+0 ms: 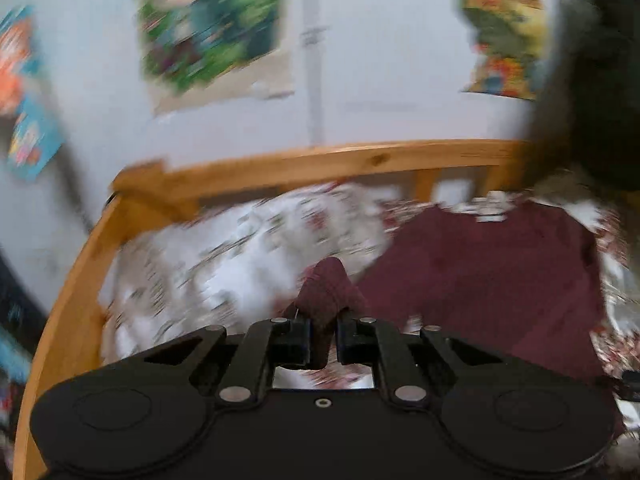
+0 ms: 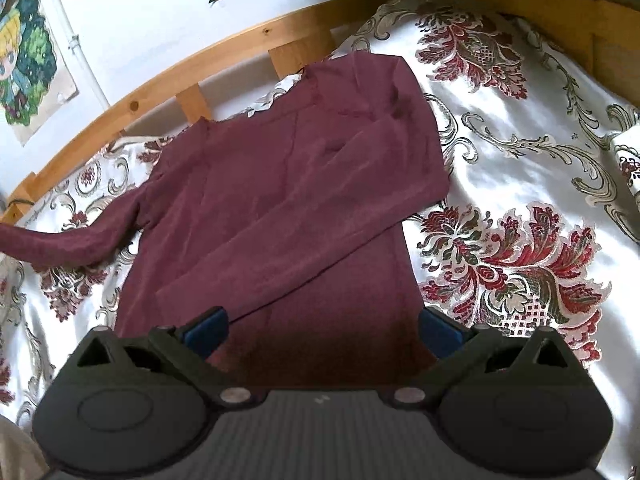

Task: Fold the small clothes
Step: 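Fold the held sleeve with the left tool across the body and open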

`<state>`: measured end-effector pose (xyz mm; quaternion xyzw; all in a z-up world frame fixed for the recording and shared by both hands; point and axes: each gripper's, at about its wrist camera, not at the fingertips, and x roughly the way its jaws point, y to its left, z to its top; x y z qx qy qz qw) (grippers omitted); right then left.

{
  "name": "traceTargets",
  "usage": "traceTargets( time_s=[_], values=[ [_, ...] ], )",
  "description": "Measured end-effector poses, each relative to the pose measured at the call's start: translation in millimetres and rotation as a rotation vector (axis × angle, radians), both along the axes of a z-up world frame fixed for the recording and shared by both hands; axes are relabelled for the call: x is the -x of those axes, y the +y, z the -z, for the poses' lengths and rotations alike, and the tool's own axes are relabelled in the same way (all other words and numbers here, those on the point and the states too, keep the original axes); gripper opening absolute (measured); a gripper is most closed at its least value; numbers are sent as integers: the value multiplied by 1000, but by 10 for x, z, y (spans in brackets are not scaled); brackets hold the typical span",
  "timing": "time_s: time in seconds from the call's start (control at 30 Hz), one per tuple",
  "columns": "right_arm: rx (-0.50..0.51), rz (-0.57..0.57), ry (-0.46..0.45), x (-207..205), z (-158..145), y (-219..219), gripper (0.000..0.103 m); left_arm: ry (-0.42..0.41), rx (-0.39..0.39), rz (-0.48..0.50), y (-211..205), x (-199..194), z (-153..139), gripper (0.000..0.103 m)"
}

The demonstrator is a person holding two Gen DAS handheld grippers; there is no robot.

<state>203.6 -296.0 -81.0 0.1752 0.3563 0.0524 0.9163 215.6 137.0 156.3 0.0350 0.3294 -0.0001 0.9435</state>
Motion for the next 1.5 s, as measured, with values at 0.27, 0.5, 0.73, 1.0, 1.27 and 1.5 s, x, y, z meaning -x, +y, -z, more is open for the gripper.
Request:
traceTargets(
  time_s=[0.27, 0.5, 0.73, 1.0, 1.27, 1.5],
  values=[
    [-56, 36, -38, 32, -116, -191, 103, -5, -16, 305, -1290, 62, 78, 11],
    [-110, 139, -33, -36, -92, -557, 103, 41, -24, 480, -2219, 151, 740, 11],
    [-152, 236, -47, -55, -78, -906, 103, 25, 6, 515, -2715, 170, 1495, 11],
    [-176, 269, -44, -77, -39, -1055, 103, 118, 74, 500, -2760, 77, 1939, 16],
    [-101, 190, -16, -172, 20, -834, 103, 189, 153, 499, -2426, 17, 1918, 61],
    [-20, 54, 29, -260, 150, -501, 103, 135, 100, 448, -2045, -117, 1702, 83]
  ],
)
